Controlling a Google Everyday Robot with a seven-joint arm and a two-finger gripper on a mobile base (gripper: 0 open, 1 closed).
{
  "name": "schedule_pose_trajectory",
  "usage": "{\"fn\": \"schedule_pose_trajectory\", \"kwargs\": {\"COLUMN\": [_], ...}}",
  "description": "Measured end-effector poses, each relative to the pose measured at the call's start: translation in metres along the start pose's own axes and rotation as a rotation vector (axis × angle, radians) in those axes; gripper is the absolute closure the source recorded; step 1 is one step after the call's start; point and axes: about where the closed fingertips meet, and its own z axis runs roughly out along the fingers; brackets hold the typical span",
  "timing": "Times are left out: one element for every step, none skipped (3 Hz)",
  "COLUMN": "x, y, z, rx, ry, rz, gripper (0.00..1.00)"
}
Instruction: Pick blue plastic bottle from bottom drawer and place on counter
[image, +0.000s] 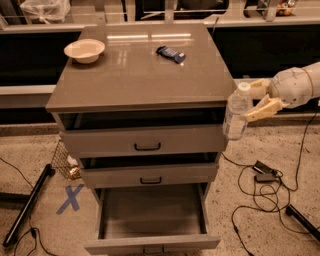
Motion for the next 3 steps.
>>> {"fn": "schedule_pose_trajectory", "kwargs": {"x": [-0.06,-0.074,-0.075], "y": [-0.056,-0.078,-0.082], "z": [-0.004,-0.015,-0.013], "rx": [0.054,0.149,0.159], "ry": [-0.142,-0.169,-0.173], "rz": [0.013,-0.011,-0.01], "gripper": [1.0,1.0,1.0]}}
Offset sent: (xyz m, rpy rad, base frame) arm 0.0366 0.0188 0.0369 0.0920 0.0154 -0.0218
